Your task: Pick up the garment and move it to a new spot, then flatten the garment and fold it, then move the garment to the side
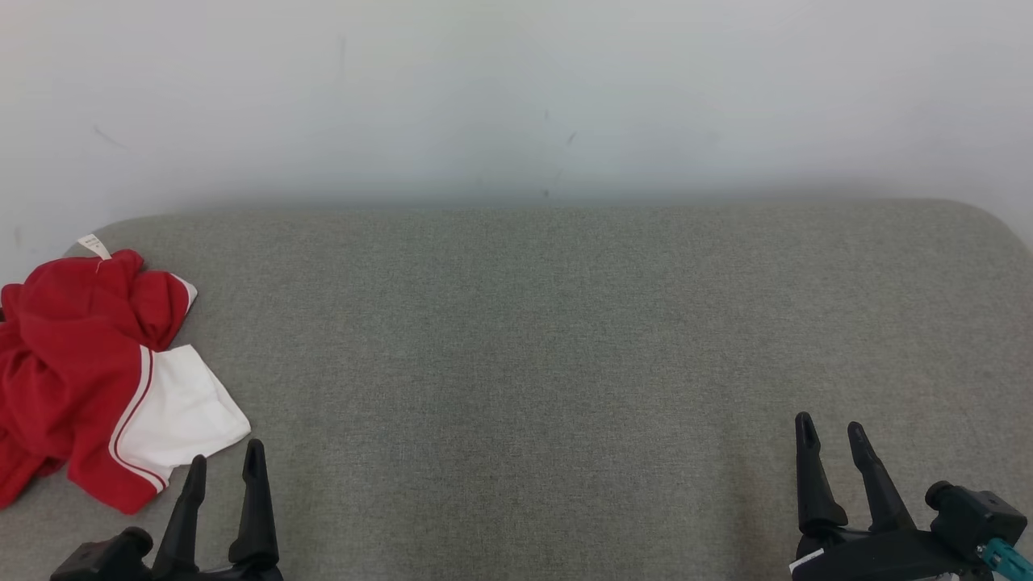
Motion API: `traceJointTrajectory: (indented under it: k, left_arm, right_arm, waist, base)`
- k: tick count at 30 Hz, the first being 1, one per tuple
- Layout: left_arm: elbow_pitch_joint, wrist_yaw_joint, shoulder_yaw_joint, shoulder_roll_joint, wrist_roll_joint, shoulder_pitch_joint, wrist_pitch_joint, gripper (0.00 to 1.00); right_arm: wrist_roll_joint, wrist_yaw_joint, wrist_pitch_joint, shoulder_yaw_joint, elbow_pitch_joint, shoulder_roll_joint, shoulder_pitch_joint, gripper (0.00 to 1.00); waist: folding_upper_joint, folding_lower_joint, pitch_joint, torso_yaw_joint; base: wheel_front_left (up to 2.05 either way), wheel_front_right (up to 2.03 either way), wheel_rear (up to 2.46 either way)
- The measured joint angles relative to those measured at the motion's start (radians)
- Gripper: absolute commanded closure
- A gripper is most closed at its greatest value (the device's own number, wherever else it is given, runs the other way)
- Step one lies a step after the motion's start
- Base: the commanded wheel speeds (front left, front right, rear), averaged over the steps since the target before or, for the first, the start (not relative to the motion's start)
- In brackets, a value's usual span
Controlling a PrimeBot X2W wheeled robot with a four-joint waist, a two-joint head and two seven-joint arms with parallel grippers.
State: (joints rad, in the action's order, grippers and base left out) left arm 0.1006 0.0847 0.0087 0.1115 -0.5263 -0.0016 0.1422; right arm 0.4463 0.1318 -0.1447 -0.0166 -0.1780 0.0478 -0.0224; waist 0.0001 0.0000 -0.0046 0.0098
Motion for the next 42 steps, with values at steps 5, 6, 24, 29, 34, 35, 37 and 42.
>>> traceJointTrajectory:
  k: [5,6,24,29,34,35,37,42]
  left_arm:
    - [-0.001,0.003,0.004,0.009,0.051,0.004,0.015,0.0]
    - [0.001,0.002,0.007,0.01,0.061,0.006,0.016,0.0]
    - [0.017,0.002,-0.005,0.039,0.23,0.017,0.059,0.0]
    - [0.011,0.013,-0.004,0.057,0.256,0.017,0.069,0.0]
    - [0.013,0.021,-0.002,0.072,0.283,0.019,0.078,0.0]
    - [0.014,0.022,-0.001,0.074,0.289,0.021,0.082,0.0]
    - [0.022,0.026,-0.002,0.077,0.298,0.023,0.086,0.0]
    - [0.039,0.029,-0.002,0.08,0.324,0.034,0.095,0.0]
  right_arm:
    - [-0.051,0.0,-0.014,-0.005,0.002,0.0,0.003,0.0]
    - [-0.063,0.0,-0.015,-0.006,0.003,0.0,0.004,0.0]
    - [-0.226,0.0,-0.058,-0.012,0.014,0.001,0.014,0.0]
    - [-0.266,0.0,-0.067,-0.014,0.02,0.001,0.019,0.0]
    - [-0.299,0.0,-0.077,-0.018,0.024,0.001,0.022,0.0]
    - [-0.307,0.0,-0.078,-0.019,0.025,0.001,0.023,0.0]
    - [-0.317,0.0,-0.085,-0.022,0.026,0.001,0.024,0.0]
    - [-0.343,0.0,-0.093,-0.025,0.03,0.001,0.029,0.0]
  waist:
    - [0.0,0.0,-0.001,0.002]
    - [0.0,0.0,-0.001,0.002]
    - [0.0,0.0,-0.005,0.003]
    - [0.0,0.0,-0.007,0.004]
    - [0.0,0.0,-0.009,0.005]
    - [-0.0001,0.0,-0.009,0.006]
    - [0.0,0.0,-0.011,0.006]
    - [0.0,0.0,-0.017,0.007]
  base:
    - [0.0,0.0,0.0]
    - [0.0,0.0,0.0]
    - [0.0,0.0,0.0]
    - [0.0,0.0,0.0]
    - [0.0,0.0,0.0]
    - [0.0,0.0,0.0]
    - [0.0,0.0,0.0]
    - [0.0,0.0,0.0]
